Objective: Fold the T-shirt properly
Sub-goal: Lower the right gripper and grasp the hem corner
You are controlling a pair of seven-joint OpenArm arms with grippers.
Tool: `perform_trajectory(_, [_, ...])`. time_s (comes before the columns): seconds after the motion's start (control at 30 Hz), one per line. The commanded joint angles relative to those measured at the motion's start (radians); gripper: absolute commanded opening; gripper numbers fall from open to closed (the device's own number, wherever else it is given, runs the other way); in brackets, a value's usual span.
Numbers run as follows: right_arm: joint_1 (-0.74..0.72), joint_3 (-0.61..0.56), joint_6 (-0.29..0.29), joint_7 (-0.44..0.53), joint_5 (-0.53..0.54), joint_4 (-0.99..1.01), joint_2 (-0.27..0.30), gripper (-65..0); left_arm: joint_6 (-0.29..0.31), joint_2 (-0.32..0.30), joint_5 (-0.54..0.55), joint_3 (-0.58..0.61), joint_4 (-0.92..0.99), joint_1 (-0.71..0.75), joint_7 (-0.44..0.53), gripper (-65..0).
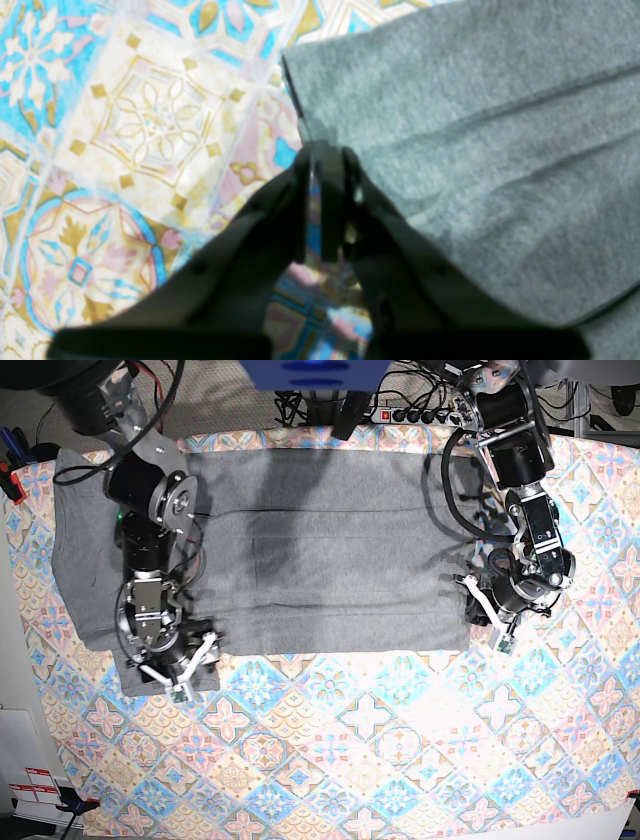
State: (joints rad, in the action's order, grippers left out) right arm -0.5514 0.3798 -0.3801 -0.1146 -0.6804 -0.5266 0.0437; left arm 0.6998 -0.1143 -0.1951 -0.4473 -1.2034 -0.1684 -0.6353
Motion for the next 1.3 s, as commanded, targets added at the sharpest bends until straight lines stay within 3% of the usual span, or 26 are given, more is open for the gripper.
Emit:
perform_trajectory(0.0, [-0.031,-0.005,0.002,0.025,0.006,0.0,0.002,-22.3,-0.002,-0.009,0.013,0.0,-0.016,-0.021,0.022,-61.4])
perform_trajectory(0.43, [-0.054,-0.002,0.002,0.04,0.008,0.02,0.0,-22.3,-0.002,-0.009,0.013,0.0,-0.016,-0.021,0.022,-61.4])
perform_trajectory(0.63, [-0.118,0.003,0.005,0.094,0.009,0.151,0.0,-22.4,-0.002,-0.009,0.013,0.0,-0.016,-0.021,0.022,-61.4])
perform_trajectory(0.77, [-0.166,0.005,0.013,0.117,0.009,0.225,0.006,-30.7,-0.002,-0.009,0.013,0.0,-0.016,-0.021,0.022,-61.4])
perform_trajectory(0.9, [-0.17,0.003,0.063,0.143,0.004,0.24,0.008,-37.9,-0.002,-0.009,0.013,0.0,-0.016,-0.023,0.024,-61.4])
perform_trajectory(1.27, [-0.166,-0.003,0.068,0.143,0.004,0.262,0.048,-38.0,-0.002,-0.011,0.013,0.0,-0.016,-0.033,0.024,-61.4])
